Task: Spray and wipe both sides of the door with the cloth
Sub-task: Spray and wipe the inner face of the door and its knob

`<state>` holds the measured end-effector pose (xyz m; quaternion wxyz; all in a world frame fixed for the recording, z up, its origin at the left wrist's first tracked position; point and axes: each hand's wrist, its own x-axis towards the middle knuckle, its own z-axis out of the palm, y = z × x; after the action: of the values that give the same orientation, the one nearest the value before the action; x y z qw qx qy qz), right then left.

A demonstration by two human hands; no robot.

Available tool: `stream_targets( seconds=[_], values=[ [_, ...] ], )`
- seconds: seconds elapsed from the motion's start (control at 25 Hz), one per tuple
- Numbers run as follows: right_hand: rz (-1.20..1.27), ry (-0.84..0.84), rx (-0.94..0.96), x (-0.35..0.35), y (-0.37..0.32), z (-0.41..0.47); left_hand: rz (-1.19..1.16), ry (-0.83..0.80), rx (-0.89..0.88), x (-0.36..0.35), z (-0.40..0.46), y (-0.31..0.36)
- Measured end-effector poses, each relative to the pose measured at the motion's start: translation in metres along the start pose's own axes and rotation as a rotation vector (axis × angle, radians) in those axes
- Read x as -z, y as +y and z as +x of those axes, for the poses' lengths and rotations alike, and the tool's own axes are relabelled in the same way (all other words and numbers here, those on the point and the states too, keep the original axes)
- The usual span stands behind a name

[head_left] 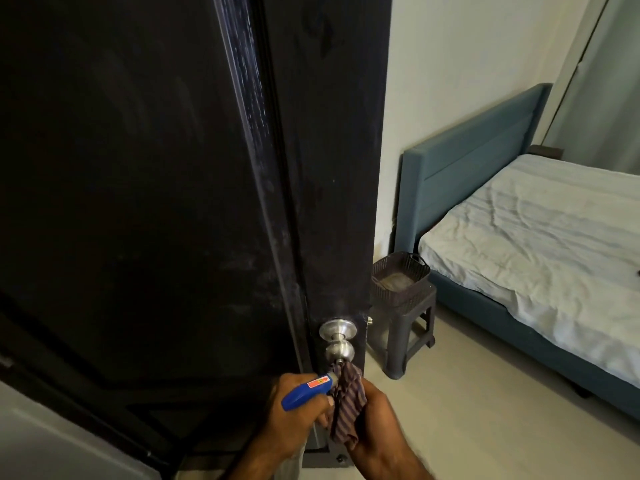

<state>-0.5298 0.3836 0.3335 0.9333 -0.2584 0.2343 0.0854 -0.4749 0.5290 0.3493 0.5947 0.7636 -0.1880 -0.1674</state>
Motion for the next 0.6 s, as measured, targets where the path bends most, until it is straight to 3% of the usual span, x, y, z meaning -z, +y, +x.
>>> stream_targets(
  seconds=[0.2, 0.32, 0.48, 0.6],
  values=[
    [0.014, 0.014, 0.045, -0.01, 0.019, 0.0, -0.073, 0.036, -0.035, 0.023, -0.011, -0.001],
    [-0.087, 0.132, 0.171, -0.003, 0.028, 0.01, -0.043, 0.059, -0.061, 0.038, -0.006, -0.002],
    [-0.64, 0.556, 0.764, 0.009, 0.034, 0.011, -0.048, 0.112, -0.063, 0.049, -0.003, -0.004],
    [-1.223, 0.515, 1.083, 0.004, 0.004, 0.017, -0.055, 0.155, -0.079, 0.053, -0.001, -0.006]
  ],
)
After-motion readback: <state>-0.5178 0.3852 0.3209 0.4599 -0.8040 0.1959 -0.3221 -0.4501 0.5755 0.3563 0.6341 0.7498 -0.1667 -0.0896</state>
